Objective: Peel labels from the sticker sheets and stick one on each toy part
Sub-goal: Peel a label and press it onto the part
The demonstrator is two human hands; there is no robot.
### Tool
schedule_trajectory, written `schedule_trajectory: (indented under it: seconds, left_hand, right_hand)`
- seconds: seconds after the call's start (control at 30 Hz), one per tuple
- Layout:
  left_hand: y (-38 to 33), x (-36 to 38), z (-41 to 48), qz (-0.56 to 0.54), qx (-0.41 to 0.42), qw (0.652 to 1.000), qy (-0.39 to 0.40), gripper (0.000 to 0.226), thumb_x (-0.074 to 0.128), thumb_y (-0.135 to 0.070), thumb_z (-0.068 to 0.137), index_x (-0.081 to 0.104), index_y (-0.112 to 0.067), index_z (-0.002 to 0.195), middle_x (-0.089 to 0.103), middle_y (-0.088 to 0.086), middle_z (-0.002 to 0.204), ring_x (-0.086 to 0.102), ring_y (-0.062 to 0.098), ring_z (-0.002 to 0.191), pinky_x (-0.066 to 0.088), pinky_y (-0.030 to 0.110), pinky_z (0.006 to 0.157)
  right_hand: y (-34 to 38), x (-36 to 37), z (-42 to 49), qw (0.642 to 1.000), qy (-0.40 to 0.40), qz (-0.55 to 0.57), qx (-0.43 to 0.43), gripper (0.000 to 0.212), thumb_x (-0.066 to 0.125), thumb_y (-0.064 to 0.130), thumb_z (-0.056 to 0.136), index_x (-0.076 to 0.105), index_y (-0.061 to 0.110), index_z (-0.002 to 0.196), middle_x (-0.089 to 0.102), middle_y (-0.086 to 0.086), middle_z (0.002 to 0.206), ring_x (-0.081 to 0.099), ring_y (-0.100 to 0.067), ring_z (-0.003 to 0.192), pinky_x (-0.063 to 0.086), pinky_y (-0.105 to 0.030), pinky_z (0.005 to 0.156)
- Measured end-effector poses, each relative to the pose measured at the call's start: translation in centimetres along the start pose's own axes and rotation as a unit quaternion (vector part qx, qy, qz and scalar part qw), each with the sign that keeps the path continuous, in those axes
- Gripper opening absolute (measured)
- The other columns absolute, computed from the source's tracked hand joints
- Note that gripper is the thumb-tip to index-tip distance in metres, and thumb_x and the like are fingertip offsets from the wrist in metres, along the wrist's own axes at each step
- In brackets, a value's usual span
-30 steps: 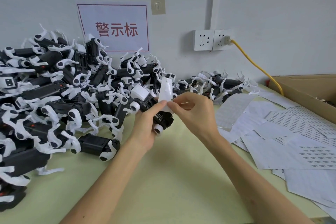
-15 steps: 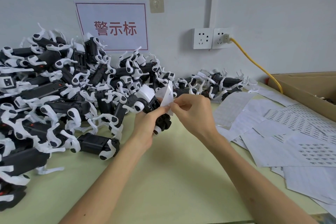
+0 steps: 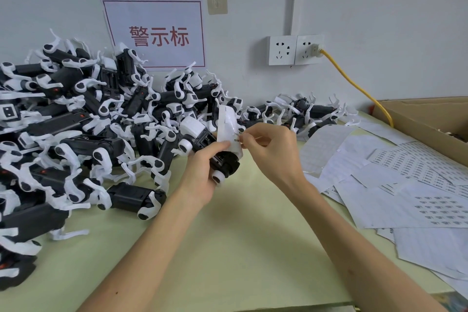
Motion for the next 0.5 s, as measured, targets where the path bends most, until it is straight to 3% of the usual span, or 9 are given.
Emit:
schedule_trajectory:
  seconds: [0.07,0.2,0.3,0.4,0.5]
  left_hand:
    - [0.05,0.05,-0.12,-0.017,-0.011,1.000,0.015,0.017,0.066,-0.012,0.091,0.077,-0.008,0.103,0.078,0.010,0.096,0.076,0.017,0.078,0.047,0.018,0.044]
    - [0.05,0.15,-0.29,-0.007,0.000,0.998,0.058,0.023,0.068,-0.016,0.088,0.078,-0.011,0.109,0.078,0.007,0.101,0.077,0.018,0.087,0.049,0.019,0.049]
    - [0.18,0.28,-0.32,0.010,-0.003,0.996,0.094,0.024,0.066,-0.022,0.085,0.083,-0.019,0.102,0.078,0.005,0.106,0.075,0.018,0.096,0.043,0.024,0.058]
    - [0.32,0.31,-0.29,0.002,-0.009,0.994,0.108,0.022,0.066,-0.025,0.081,0.085,-0.024,0.090,0.079,0.004,0.098,0.074,0.015,0.088,0.035,0.031,0.071]
    - [0.33,0.44,-0.30,-0.014,-0.009,0.992,0.126,0.022,0.067,-0.026,0.079,0.085,-0.022,0.091,0.079,0.004,0.097,0.075,0.014,0.087,0.032,0.032,0.072]
  right_hand:
    - [0.02,0.00,0.05,1.000,0.001,0.012,-0.003,0.013,0.068,0.014,0.088,0.075,0.018,0.078,0.073,0.013,0.074,0.071,-0.007,0.072,0.056,-0.024,0.070]
    - [0.17,0.18,-0.11,1.000,-0.016,0.017,-0.011,0.012,0.078,0.027,0.083,0.069,0.023,0.075,0.070,0.016,0.073,0.067,-0.004,0.066,0.047,-0.011,0.061]
    - [0.17,0.00,-0.01,0.999,-0.026,0.016,-0.020,0.013,0.077,0.025,0.083,0.068,0.022,0.075,0.069,0.015,0.073,0.066,-0.006,0.065,0.047,-0.014,0.062]
    - [0.39,-0.14,-0.05,0.999,-0.037,0.013,-0.034,0.010,0.069,0.024,0.086,0.070,0.022,0.077,0.069,0.019,0.073,0.065,-0.008,0.067,0.050,-0.020,0.065]
    - [0.70,-0.39,-0.15,0.997,-0.059,0.001,-0.054,0.011,0.064,0.024,0.087,0.072,0.021,0.079,0.070,0.018,0.077,0.066,-0.009,0.071,0.053,-0.026,0.068]
Point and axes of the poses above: each hand's wrist, its own z-axis towards the middle knuckle, its own x-axis out of the palm, y = z × x, the point moved 3 cm from there along z, towards the middle knuckle
